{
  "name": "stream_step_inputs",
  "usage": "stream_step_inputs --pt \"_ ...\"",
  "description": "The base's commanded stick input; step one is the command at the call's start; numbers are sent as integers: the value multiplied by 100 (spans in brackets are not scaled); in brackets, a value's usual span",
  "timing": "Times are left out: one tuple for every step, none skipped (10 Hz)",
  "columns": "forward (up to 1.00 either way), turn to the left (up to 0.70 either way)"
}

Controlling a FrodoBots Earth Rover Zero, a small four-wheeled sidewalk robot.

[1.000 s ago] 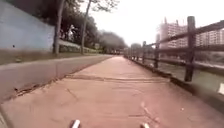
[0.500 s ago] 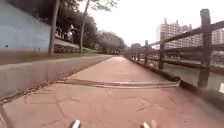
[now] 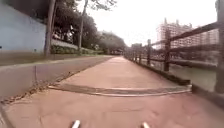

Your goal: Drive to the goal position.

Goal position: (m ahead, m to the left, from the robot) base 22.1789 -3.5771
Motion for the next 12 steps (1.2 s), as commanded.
stream_step_inputs --pt "70 -7" --pt "70 -6" --pt "70 -6" --pt "70 -5" --pt "70 -3" --pt "70 -3" --pt "70 -12" --pt "70 -14" --pt "70 0" --pt "70 0" --pt "70 0" --pt "70 0"
